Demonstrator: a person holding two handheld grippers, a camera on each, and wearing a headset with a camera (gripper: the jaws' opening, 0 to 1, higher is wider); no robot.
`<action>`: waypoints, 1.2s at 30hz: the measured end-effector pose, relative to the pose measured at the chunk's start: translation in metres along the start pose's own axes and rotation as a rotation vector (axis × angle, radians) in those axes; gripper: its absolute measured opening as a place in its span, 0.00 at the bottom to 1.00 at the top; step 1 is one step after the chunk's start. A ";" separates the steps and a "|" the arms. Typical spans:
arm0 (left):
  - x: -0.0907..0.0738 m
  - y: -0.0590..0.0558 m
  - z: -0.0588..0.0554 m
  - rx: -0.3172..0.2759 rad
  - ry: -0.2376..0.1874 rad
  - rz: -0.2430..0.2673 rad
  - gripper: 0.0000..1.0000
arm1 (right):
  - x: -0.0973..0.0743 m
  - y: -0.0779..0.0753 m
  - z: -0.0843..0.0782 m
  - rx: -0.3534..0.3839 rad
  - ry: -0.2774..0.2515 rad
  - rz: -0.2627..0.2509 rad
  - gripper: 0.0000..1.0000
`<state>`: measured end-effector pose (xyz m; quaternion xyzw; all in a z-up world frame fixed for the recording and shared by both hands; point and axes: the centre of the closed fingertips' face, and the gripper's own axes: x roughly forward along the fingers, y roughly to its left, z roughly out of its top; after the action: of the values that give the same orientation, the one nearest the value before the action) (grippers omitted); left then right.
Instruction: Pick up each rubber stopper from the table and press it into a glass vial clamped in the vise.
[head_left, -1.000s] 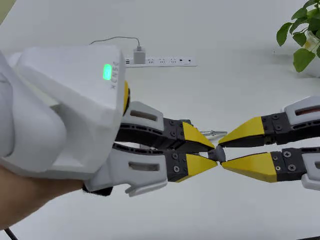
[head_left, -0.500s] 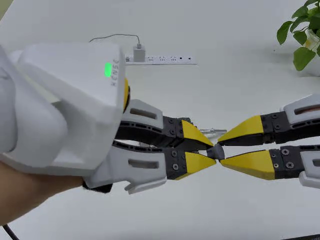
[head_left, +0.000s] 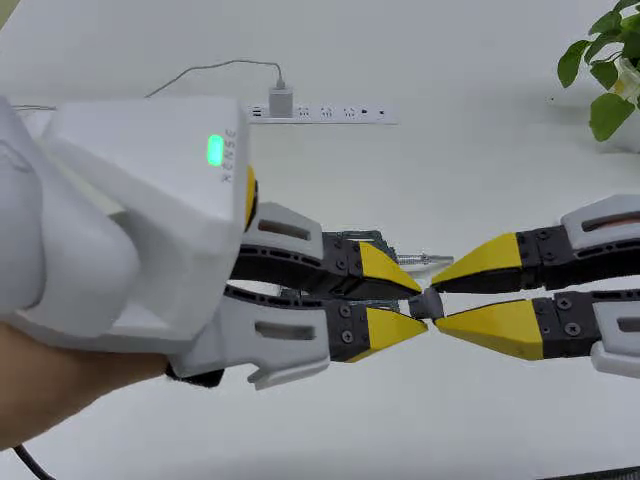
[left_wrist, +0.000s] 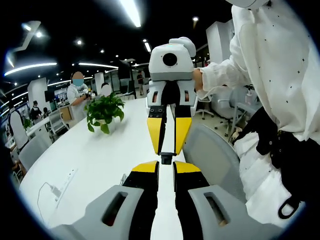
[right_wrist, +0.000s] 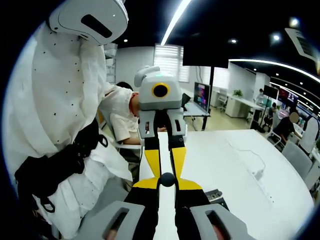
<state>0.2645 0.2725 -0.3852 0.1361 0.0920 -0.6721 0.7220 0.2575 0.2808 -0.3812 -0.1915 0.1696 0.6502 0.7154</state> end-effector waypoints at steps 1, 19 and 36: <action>-0.001 0.000 -0.001 -0.002 0.000 0.003 0.11 | 0.000 0.000 0.000 0.001 -0.001 0.002 0.06; -0.026 0.018 -0.041 -0.087 0.030 0.139 0.36 | 0.006 -0.019 0.004 0.027 0.016 -0.011 0.06; -0.052 0.037 -0.103 -0.171 0.093 0.251 0.65 | 0.038 -0.077 0.000 0.071 0.132 -0.026 0.06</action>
<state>0.3026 0.3564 -0.4632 0.1156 0.1642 -0.5592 0.8044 0.3382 0.3079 -0.3958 -0.2105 0.2370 0.6205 0.7173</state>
